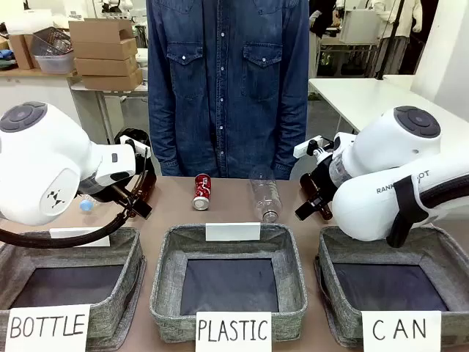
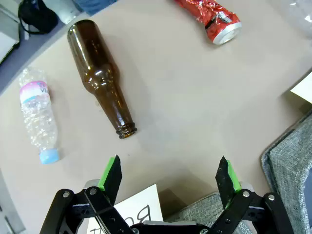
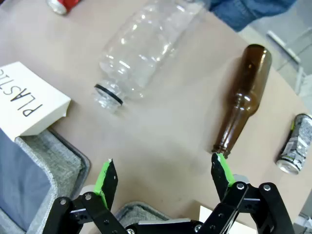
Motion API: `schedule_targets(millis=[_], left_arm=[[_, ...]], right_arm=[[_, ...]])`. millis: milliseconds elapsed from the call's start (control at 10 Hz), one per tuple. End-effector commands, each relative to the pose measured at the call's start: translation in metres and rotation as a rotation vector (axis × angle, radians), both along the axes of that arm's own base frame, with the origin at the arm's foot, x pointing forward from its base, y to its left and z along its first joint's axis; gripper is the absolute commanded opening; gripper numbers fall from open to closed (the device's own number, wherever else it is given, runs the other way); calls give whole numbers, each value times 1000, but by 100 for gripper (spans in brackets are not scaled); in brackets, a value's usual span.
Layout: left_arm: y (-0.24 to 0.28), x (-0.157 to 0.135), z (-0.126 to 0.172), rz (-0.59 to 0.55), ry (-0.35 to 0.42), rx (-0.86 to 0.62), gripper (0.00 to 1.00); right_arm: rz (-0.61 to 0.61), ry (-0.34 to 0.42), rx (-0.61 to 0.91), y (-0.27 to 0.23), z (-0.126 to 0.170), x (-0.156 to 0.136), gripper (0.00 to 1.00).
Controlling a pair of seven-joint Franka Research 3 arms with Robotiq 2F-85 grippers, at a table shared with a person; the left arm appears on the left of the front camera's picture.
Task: Sort the can waste into the basket.
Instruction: Pick up the can waste from the table and place it in the right Fabric basket.
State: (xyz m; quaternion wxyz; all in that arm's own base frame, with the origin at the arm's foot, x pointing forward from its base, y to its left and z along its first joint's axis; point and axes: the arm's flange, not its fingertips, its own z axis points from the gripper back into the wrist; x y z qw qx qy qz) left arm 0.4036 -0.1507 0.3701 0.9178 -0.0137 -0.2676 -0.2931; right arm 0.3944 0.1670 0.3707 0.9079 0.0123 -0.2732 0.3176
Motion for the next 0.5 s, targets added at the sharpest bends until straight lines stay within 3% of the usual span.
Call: schedule_targets(millis=[0, 400], left_arm=[[0, 0, 0, 0, 0, 0, 100], [0, 0, 0, 0, 0, 0, 100]], right_arm=[[0, 0, 0, 0, 0, 0, 100], [0, 0, 0, 0, 0, 0, 100]])
